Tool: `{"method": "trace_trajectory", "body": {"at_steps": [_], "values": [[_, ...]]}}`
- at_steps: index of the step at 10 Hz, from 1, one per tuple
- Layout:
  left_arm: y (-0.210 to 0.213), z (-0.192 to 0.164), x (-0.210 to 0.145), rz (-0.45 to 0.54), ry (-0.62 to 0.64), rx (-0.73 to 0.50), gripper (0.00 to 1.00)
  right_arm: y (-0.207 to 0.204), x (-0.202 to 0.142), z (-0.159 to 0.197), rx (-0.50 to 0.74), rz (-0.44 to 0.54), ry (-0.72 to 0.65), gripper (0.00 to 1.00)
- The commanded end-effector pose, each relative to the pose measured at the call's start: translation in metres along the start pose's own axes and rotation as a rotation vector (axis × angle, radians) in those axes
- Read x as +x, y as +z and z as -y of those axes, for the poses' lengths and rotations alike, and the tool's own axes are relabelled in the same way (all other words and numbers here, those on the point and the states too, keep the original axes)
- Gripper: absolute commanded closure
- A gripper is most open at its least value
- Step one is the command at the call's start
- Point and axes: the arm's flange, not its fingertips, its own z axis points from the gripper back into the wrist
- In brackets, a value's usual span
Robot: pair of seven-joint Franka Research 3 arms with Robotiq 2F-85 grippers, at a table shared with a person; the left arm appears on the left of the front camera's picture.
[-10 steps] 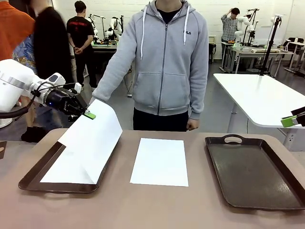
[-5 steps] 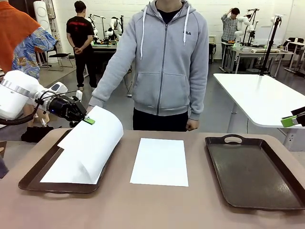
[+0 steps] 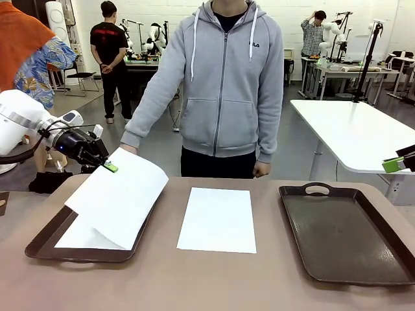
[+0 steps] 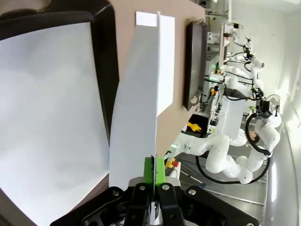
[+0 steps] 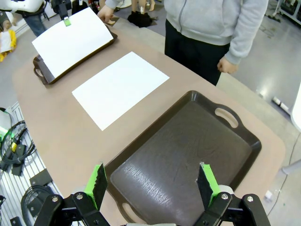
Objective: Sort the A4 documents.
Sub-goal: Place the A4 Paper in the designated Handle tray.
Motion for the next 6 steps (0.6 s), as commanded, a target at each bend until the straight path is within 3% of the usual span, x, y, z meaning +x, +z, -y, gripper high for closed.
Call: {"method": "trace_trajectory", "body": {"at_steps": [1, 6], "values": [[0.001, 0.005, 0.001, -0.029, -0.007, 0.065, 0.99, -0.002, -0.001, 0.001, 0.02, 0.011, 0.001, 0.0], [0.008, -0.008, -0.012, 0.033, 0.063, 0.11, 0.99, -0.002, -0.001, 0.001, 0.02, 0.011, 0.001, 0.0]]}}
